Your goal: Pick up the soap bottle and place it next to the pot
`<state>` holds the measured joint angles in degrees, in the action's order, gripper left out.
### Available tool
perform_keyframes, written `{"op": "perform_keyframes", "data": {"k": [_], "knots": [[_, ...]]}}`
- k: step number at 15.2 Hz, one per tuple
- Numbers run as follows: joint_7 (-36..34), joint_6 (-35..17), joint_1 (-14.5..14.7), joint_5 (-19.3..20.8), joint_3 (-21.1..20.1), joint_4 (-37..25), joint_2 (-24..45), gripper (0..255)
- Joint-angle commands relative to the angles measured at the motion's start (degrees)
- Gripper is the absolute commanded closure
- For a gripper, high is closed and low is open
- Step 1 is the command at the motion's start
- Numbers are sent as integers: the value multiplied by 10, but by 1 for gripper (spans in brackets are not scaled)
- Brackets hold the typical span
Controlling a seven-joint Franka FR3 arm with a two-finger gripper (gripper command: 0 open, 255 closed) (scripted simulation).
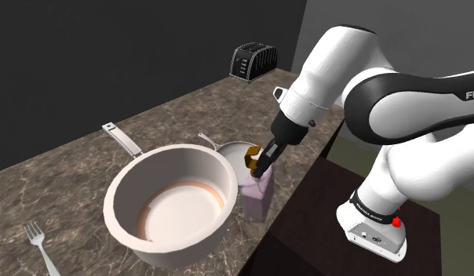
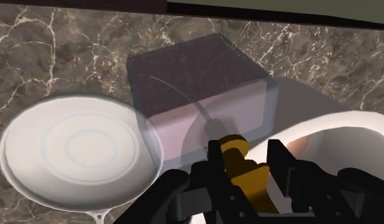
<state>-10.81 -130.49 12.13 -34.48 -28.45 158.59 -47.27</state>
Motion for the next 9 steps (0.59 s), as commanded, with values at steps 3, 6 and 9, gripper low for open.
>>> {"op": "perform_keyframes", "data": {"k": [3,6,9], "knots": [[9,-38,7,-17,-11,24,16,255],[16,-68,12,-30,-20,39,32,255],[25,-107,18,-47,-31,55,56,255]]}}
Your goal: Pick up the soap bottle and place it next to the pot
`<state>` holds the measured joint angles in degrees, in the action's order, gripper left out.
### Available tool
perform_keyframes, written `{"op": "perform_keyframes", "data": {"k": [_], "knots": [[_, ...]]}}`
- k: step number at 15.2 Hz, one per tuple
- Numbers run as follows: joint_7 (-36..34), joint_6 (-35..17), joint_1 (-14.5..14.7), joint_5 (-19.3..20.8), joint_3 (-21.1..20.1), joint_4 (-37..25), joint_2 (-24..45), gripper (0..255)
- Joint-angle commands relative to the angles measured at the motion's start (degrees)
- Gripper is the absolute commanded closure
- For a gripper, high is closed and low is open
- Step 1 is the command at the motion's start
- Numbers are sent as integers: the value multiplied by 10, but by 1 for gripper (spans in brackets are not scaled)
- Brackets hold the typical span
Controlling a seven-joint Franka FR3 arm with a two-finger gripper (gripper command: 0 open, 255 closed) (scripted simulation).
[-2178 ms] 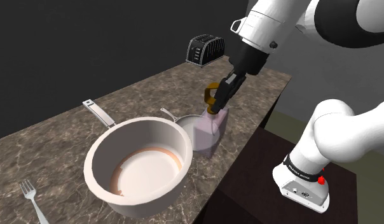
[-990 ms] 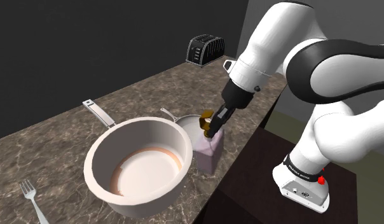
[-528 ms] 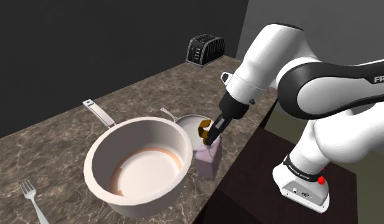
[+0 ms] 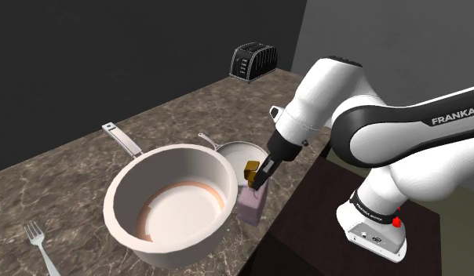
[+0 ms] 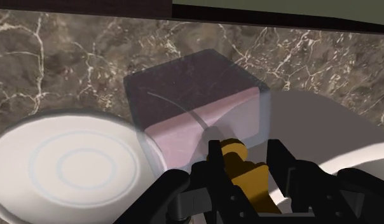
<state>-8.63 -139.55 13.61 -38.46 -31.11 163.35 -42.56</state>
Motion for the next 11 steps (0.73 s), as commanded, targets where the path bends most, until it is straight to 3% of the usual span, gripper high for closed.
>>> {"op": "perform_keyframes", "data": {"k": [1,8,9,11], "knots": [[4,-17,3,-7,-5,7,9,255],[4,-17,3,-8,-5,7,9,255],[4,-17,3,-8,-5,7,9,0],[4,-17,3,-8,-5,7,9,0]]}}
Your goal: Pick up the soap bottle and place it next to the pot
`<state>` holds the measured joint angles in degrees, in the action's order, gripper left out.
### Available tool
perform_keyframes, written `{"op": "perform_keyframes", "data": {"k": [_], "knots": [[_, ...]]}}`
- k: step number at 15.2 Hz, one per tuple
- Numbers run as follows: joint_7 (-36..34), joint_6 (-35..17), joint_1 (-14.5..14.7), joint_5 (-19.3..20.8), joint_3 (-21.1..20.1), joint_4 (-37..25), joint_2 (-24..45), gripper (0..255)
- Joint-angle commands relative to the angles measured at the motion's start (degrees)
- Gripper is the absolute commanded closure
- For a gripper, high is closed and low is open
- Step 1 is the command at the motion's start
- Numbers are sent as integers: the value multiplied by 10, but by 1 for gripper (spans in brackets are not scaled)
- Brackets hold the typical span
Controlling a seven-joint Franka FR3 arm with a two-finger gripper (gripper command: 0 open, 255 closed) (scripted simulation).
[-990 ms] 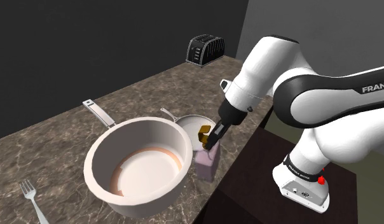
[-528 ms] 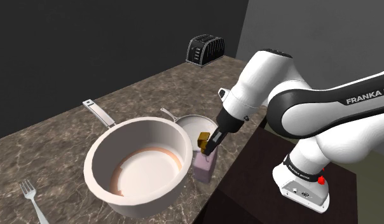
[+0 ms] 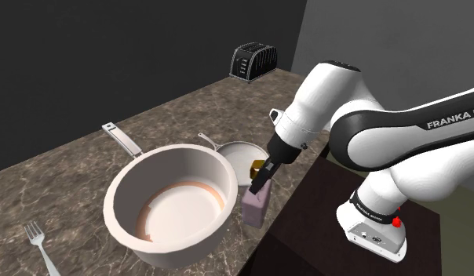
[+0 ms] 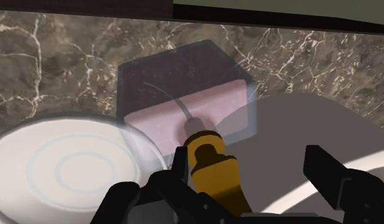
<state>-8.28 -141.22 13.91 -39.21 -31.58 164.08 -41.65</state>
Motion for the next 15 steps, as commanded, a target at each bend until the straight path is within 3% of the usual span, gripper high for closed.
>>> {"op": "perform_keyframes", "data": {"k": [1,3,7,15], "knots": [[0,0,0,0,0,0,0,0],[0,0,0,0,0,0,0,0],[-16,109,-5,40,41,-19,-88,0],[-16,109,-4,40,41,-19,-88,0]]}}
